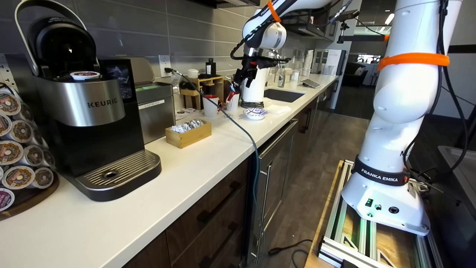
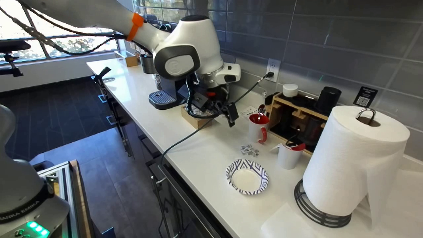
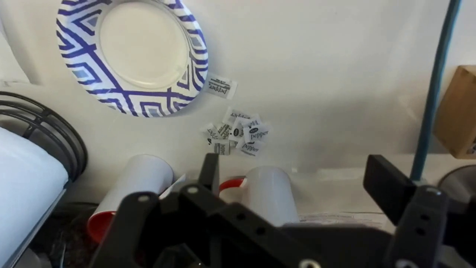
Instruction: Place some white sachets in the wooden box.
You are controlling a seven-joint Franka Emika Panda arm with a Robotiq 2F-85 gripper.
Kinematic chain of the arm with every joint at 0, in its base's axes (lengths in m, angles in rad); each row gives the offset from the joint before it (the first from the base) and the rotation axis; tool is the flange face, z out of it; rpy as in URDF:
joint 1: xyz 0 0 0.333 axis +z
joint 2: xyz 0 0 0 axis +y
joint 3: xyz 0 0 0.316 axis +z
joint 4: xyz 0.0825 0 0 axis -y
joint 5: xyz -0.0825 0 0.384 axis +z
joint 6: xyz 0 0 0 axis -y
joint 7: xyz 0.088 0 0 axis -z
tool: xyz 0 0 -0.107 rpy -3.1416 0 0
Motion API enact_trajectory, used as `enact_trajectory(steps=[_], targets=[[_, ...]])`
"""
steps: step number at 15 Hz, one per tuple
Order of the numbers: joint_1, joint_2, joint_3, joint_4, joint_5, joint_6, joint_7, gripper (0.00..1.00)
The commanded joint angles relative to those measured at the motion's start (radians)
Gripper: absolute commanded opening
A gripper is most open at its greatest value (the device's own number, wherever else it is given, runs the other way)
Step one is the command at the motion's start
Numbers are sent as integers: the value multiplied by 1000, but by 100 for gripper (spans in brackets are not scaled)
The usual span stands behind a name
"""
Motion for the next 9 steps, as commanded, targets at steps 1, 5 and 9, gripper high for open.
enact_trajectory(steps=[1,5,9], targets=[[-20,136,11,118,-22,-30,-36,100],[-54,241,39,226,4,-66,-79,100],[-77,328,64,322,-10,-101,-84,100]])
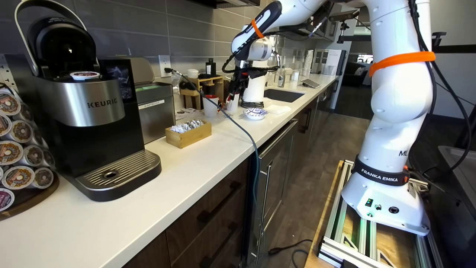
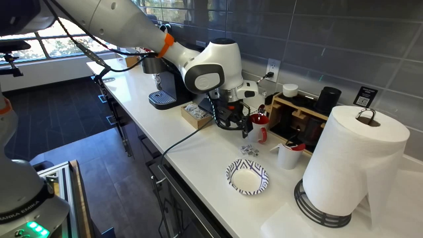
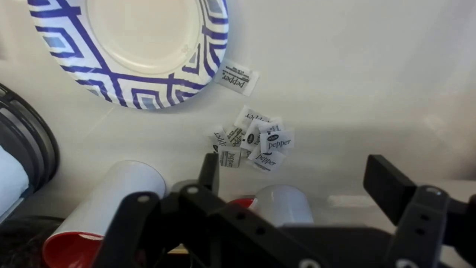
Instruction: Place some white sachets in the wooden box.
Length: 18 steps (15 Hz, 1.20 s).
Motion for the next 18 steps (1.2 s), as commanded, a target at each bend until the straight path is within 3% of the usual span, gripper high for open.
enact_trajectory(steps=[1,3,4,8,12,18], targets=[[-25,99,17,121,-31,-62,-7,100],[-27,128,-1,171,-63,-106,33,100],[-29,81,20,98,-44,-47,15,100],[-42,116,14,149,-58,-69,19,100],[-55,187,42,184,-43,-71,-23,100],[-40,316,45,269,-68,-1,49,100]])
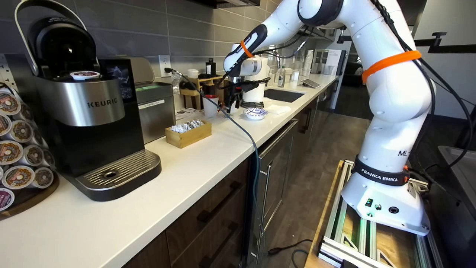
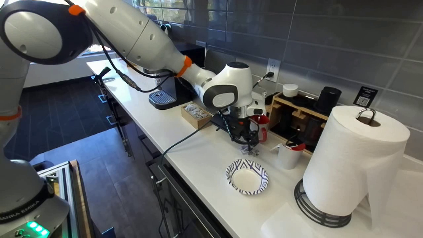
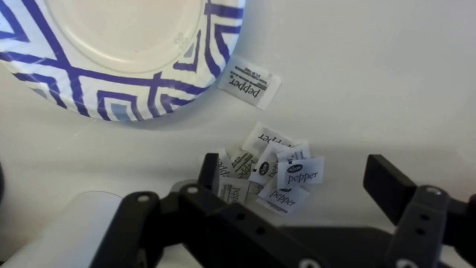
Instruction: Place some white sachets in the wooden box.
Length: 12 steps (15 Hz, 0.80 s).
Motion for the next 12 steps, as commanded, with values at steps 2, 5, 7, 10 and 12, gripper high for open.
enact_trajectory(steps=[2,5,7,10,12], targets=[[-4,116,1,117,-22,31,66,100],[-1,162,-5,176,-35,7,95,100],[-4,190,-3,211,-36,8,109,100],[6,223,-17,257,-54,-26,138,100],[14,236,-32,278,-79,-72,156,88]])
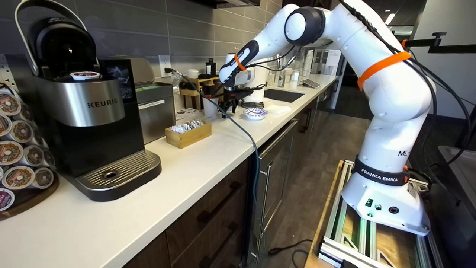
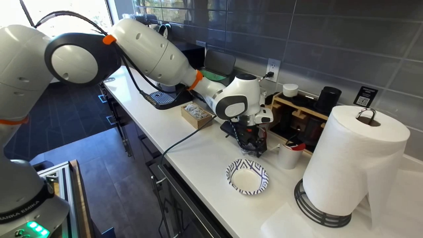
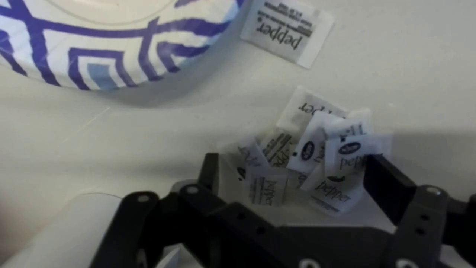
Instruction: Place some white sachets in the wooden box.
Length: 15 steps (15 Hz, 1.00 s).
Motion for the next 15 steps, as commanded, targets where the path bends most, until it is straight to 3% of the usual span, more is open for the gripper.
enact_trajectory(steps=[1,6,10,11,15], targets=[[13,50,-24,81,-48,-95,52,73],[5,53,-11,123,-45,-195,43,33],[-10,-7,10,88,-30,-234,-2,5],[-16,-31,18,65,-25,-240,-23,0],[-51,-112,62,-8,4,-263,-141,1]])
